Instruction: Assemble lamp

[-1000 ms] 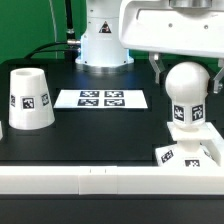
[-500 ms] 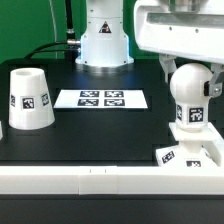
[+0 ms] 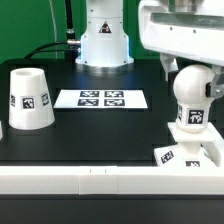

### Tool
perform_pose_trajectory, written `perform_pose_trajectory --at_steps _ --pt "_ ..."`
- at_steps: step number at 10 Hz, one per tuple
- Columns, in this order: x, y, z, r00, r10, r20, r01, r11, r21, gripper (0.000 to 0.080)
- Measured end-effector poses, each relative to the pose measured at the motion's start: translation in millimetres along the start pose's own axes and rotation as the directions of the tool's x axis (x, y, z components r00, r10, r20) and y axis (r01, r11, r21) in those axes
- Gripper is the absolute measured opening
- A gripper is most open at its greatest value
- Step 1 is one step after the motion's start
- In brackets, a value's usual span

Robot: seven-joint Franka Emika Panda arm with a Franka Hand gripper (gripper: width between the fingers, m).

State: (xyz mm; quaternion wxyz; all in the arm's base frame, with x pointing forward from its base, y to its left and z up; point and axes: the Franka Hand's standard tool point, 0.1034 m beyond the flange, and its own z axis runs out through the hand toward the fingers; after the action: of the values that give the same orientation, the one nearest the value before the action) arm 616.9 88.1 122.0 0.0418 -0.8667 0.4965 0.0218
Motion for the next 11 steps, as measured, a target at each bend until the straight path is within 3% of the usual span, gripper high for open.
perform_pose_trajectory --at_steps 1,4,7,11 --pt "-0.5 -1.2 -1.4 1.0 -0.021 0.003 0.021 1.0 -0.001 0.069" --pt "0.3 -3.8 -3.7 0.941 -0.337 -0.007 0.338 0.941 0.007 0.0699" --pt "1.5 -5.6 -3.8 0.806 -0.592 -0.02 0.592 0.806 0.009 0.0699" --pt "2.9 -4.9 -3.9 0.617 -0.786 -0.022 0.787 0.617 0.003 0.0699"
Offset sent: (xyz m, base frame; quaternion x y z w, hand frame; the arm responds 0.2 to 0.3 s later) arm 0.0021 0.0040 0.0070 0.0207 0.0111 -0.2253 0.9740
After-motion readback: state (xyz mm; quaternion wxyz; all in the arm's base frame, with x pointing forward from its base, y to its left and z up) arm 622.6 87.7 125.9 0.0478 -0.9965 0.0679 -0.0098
